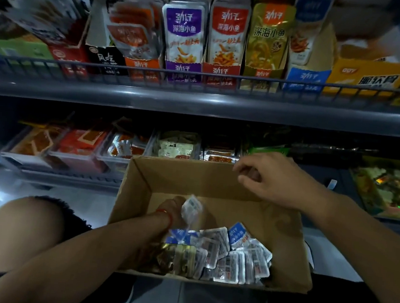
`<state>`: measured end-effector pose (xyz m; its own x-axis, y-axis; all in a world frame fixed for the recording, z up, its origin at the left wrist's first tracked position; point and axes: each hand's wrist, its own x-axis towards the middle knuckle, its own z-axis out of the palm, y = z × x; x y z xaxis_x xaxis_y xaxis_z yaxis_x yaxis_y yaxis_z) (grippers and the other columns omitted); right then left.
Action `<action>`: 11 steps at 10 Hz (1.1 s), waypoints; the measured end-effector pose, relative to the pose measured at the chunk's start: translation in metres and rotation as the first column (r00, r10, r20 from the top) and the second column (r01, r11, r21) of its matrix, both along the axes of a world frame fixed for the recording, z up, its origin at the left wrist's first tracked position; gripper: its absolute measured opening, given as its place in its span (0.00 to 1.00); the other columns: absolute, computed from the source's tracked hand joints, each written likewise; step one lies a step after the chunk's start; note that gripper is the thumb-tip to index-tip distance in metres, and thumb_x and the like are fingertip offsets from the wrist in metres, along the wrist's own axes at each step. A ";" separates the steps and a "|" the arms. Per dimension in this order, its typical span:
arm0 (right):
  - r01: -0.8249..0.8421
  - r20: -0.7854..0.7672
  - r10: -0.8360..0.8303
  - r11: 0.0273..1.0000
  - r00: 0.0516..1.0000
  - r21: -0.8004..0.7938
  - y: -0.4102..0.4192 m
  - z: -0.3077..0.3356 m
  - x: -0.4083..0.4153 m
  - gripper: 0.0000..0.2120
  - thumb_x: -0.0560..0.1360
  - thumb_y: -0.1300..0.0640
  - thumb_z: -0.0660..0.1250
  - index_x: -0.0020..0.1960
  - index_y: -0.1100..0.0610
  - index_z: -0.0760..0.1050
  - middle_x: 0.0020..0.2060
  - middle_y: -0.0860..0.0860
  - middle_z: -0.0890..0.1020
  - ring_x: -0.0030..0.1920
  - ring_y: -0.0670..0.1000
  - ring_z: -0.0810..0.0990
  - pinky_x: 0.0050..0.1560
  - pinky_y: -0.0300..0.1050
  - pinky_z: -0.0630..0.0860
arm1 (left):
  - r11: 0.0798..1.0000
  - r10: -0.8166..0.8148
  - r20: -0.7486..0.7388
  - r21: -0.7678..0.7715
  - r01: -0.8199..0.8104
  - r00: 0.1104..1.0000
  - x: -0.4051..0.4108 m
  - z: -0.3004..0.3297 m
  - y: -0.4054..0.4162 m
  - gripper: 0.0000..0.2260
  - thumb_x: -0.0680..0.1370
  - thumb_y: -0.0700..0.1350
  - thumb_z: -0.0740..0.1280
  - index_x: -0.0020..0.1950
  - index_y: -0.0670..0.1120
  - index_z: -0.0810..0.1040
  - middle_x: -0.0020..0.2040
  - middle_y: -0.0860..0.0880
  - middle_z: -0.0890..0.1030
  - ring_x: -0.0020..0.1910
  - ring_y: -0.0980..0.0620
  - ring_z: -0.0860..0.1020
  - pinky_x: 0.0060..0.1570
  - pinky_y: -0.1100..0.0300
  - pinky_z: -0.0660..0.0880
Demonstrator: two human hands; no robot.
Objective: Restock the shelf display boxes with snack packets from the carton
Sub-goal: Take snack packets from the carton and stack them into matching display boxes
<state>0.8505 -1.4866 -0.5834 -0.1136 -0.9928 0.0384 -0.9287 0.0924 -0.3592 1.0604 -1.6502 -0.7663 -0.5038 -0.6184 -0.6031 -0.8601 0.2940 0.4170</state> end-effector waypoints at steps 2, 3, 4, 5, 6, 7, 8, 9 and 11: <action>-0.137 0.082 0.123 0.970 0.989 0.201 -0.002 -0.010 -0.004 0.20 0.76 0.47 0.73 0.67 0.43 0.75 0.57 0.40 0.79 0.51 0.38 0.76 0.56 0.41 0.76 | 0.852 0.371 -0.276 0.481 -0.206 0.887 -0.020 0.091 0.030 0.24 0.69 0.37 0.78 0.61 0.51 0.74 0.59 0.45 0.82 0.53 0.47 0.82 0.42 0.54 0.82; -0.198 0.066 0.187 0.935 0.980 0.295 -0.005 -0.016 0.003 0.30 0.72 0.42 0.75 0.71 0.41 0.69 0.61 0.41 0.74 0.60 0.42 0.72 0.61 0.43 0.72 | 0.681 0.533 -0.334 0.714 -0.161 0.777 -0.023 0.128 0.036 0.27 0.69 0.38 0.77 0.66 0.50 0.73 0.56 0.43 0.83 0.41 0.48 0.81 0.33 0.60 0.78; -0.189 0.074 0.181 0.974 0.981 0.127 -0.005 -0.012 0.010 0.15 0.77 0.46 0.72 0.62 0.44 0.75 0.52 0.42 0.79 0.53 0.44 0.78 0.52 0.44 0.76 | 0.560 0.604 -0.333 0.824 -0.088 0.724 -0.028 0.165 0.038 0.18 0.75 0.47 0.71 0.61 0.38 0.78 0.42 0.42 0.83 0.35 0.50 0.78 0.35 0.61 0.78; 0.020 0.140 -0.019 1.000 0.990 -0.004 -0.001 0.001 0.005 0.05 0.81 0.51 0.67 0.56 0.49 0.79 0.44 0.45 0.83 0.43 0.45 0.81 0.44 0.48 0.79 | 0.590 0.584 -0.398 0.807 -0.033 0.708 -0.029 0.181 0.027 0.21 0.82 0.55 0.61 0.58 0.38 0.78 0.41 0.41 0.82 0.36 0.48 0.78 0.38 0.58 0.75; 0.200 0.539 -0.200 0.978 0.818 0.059 0.007 0.013 0.000 0.08 0.80 0.58 0.69 0.57 0.48 0.78 0.49 0.47 0.87 0.48 0.45 0.86 0.47 0.46 0.84 | 0.816 0.412 -0.551 0.577 -0.025 0.726 -0.028 0.183 0.027 0.15 0.80 0.48 0.68 0.57 0.36 0.80 0.37 0.43 0.79 0.31 0.49 0.75 0.31 0.59 0.71; 0.200 0.740 -0.225 0.972 0.633 0.124 0.013 0.022 0.000 0.14 0.79 0.62 0.70 0.62 0.51 0.75 0.48 0.51 0.88 0.50 0.49 0.87 0.46 0.47 0.85 | 0.959 0.122 -0.632 0.273 0.072 0.766 -0.029 0.178 0.033 0.04 0.78 0.43 0.73 0.48 0.42 0.83 0.43 0.46 0.85 0.34 0.54 0.78 0.30 0.64 0.72; 0.301 0.726 -0.240 0.952 0.644 0.047 0.013 0.026 0.000 0.16 0.76 0.61 0.73 0.62 0.53 0.75 0.48 0.49 0.88 0.51 0.49 0.87 0.48 0.48 0.85 | 0.991 -0.012 -0.670 0.092 0.099 0.742 -0.033 0.179 0.035 0.06 0.77 0.42 0.73 0.40 0.47 0.81 0.42 0.49 0.86 0.34 0.61 0.80 0.33 0.66 0.75; 0.444 0.659 -0.273 0.890 0.701 -0.104 0.014 0.038 -0.003 0.12 0.75 0.57 0.74 0.58 0.51 0.79 0.47 0.48 0.87 0.51 0.46 0.86 0.46 0.47 0.85 | 0.990 -0.136 -0.654 -0.058 0.131 0.744 -0.034 0.182 0.033 0.08 0.76 0.47 0.74 0.37 0.52 0.80 0.40 0.53 0.85 0.40 0.59 0.83 0.42 0.54 0.81; 0.367 0.319 -0.297 0.911 0.900 -0.188 0.017 0.084 -0.019 0.05 0.78 0.56 0.72 0.51 0.47 0.82 0.45 0.43 0.86 0.48 0.42 0.84 0.50 0.49 0.83 | 0.985 -0.149 -0.705 -0.170 0.039 0.694 -0.031 0.200 0.030 0.06 0.76 0.53 0.73 0.51 0.55 0.81 0.45 0.59 0.82 0.42 0.63 0.79 0.39 0.66 0.77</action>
<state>0.8311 -1.4694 -0.4995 -0.4757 -0.8597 0.1861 -0.7175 0.2569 -0.6475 1.0294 -1.6203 -0.5661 -0.8076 -0.5880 0.0446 -0.2850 0.4555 0.8434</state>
